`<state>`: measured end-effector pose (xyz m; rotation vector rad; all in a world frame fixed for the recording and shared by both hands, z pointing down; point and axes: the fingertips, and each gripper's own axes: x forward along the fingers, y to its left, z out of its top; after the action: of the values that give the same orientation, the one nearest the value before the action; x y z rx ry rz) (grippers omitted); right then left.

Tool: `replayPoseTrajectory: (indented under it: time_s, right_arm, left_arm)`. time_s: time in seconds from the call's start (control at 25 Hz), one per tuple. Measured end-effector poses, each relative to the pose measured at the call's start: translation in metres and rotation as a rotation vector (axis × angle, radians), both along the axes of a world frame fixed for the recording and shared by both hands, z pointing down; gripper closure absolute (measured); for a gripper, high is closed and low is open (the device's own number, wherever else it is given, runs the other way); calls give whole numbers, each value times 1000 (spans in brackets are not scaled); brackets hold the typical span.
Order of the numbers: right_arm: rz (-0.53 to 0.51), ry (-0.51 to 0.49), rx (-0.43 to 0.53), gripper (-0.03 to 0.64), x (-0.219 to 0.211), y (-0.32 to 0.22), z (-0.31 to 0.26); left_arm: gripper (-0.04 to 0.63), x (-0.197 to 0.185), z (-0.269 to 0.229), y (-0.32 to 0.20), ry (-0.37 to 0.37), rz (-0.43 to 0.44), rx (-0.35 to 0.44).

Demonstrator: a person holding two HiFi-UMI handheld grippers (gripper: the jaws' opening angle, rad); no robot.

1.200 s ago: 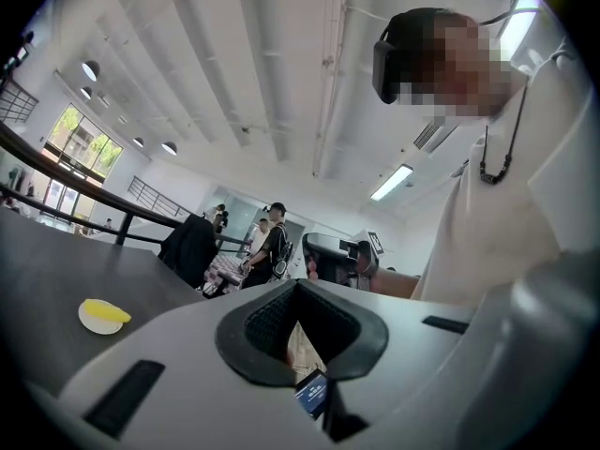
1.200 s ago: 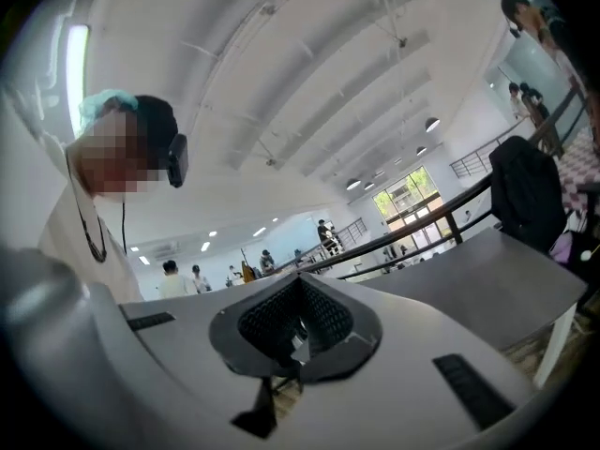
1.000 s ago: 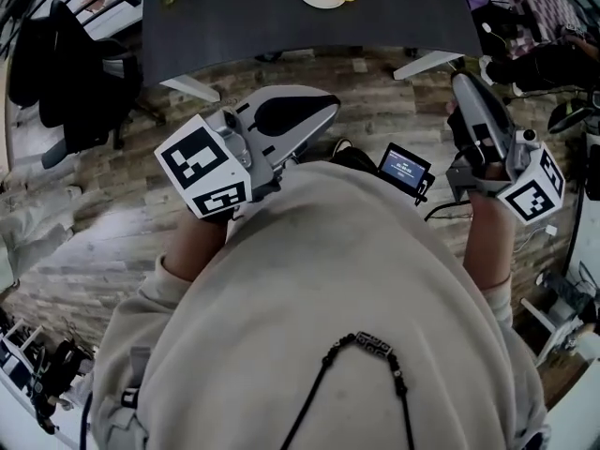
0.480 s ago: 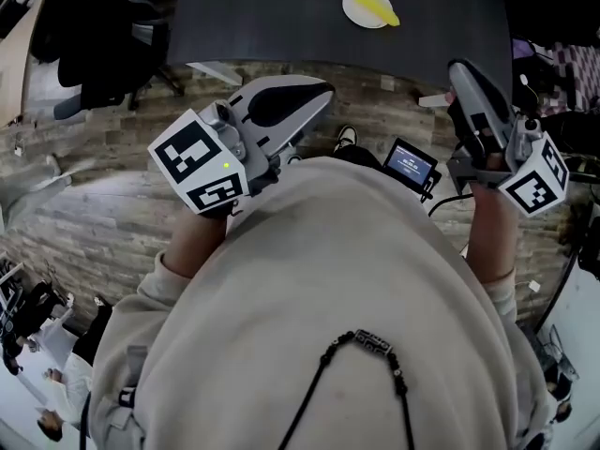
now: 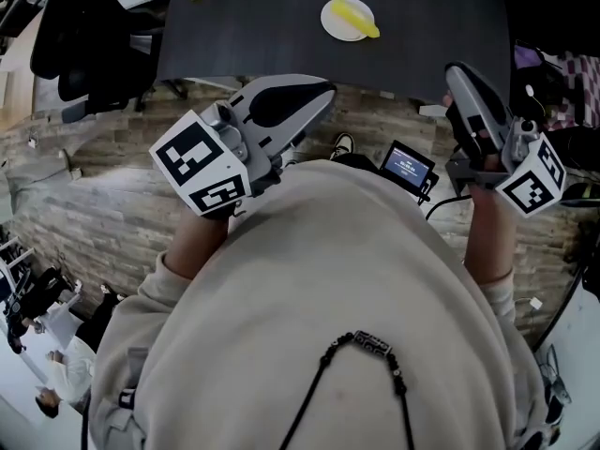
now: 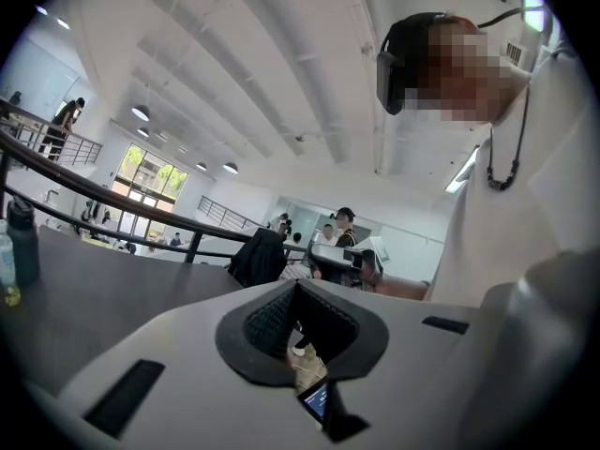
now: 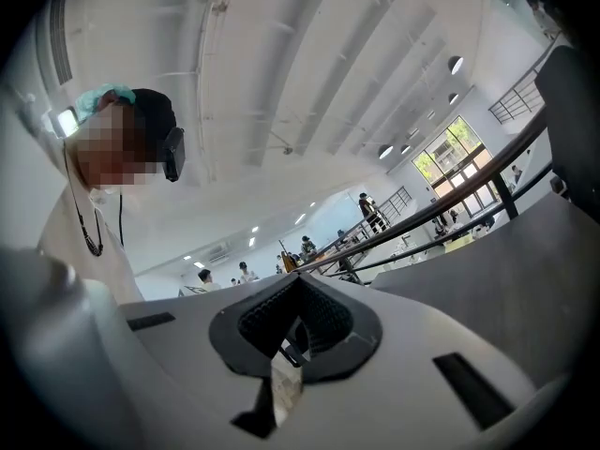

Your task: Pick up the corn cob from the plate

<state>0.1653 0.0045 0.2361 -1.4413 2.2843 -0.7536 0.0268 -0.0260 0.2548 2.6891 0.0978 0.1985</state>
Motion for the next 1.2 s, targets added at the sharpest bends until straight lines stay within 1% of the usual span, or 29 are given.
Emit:
replayPoseTrajectory:
  time_s: [0.16,0.28,0.48,0.6,0.84,0.92,1.08,1.2]
  right_arm:
    - [6,-48,1,603,14,5,12]
    - [19,-79,-6,603,19,5,20]
    - [61,-112,-24,603,16,7,25]
    - [76,-93,-24,603,21,7,23]
    - [127,-44,2,603,8,-2,-11]
    - [152,-38,-9,603,14,4,0]
    - [195,-54,-53,603,27,22,42]
    - [222,-25,-49,603,32,23,44]
  left_arm:
    - [589,9,1,0,-52,-5,3]
    - [589,13,-5,-6,-70,-5,14]
    - [589,4,-14,-15,-91,7,49]
    - [589,14,-16,-14,-80,37,57]
    - [589,9,-41,-31,-22,92,53]
    - [589,17,-29,-31,-9,113,40]
    - [589,36,12,-20,-2,161,-3]
    - [589,45,15,-23,17,199,3]
